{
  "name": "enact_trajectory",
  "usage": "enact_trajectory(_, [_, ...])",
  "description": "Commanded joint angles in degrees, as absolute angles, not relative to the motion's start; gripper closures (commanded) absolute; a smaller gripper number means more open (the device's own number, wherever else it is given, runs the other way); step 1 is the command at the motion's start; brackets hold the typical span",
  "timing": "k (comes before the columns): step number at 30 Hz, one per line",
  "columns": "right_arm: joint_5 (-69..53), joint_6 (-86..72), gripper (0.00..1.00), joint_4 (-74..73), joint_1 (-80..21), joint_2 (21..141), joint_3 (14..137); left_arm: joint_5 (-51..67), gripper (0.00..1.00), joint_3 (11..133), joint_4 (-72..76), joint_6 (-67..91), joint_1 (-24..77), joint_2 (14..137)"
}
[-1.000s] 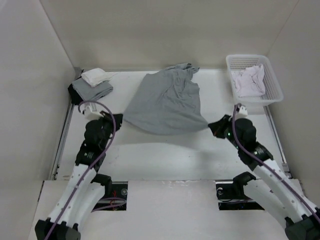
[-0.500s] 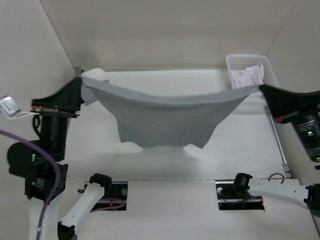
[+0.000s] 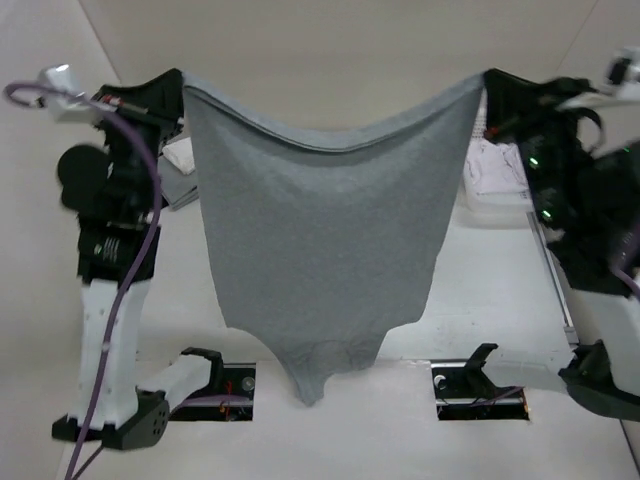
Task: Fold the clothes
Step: Flatten the tank top out
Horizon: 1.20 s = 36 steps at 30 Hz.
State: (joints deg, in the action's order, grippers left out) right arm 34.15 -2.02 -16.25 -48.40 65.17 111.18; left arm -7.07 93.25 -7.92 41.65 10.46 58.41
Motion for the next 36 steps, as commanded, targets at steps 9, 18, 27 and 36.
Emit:
enact_trajectory(9, [6.9,-17.7,1.00,-32.6,-22.4,100.3,150.8,1.1,1.00,114.9,-14.1,45.8,1.0,84.0])
enact_trajectory(18, [7.6,-17.8,1.00,-22.6,-22.5,95.8,153.4,1.8,1.00,123.5,-6.8,44.0,-1.0,84.3])
enact_trajectory(27, [7.9,-18.0,1.00,-15.6,-21.3,79.4,114.8,1.5,1.00,102.4,0.2,40.7,-2.5,76.8])
enact_trajectory(36, [14.6,-29.5,1.00,-0.6,-27.4,43.8,46.2,-8.5,1.00,40.7,12.0,39.6,8.6,45.1])
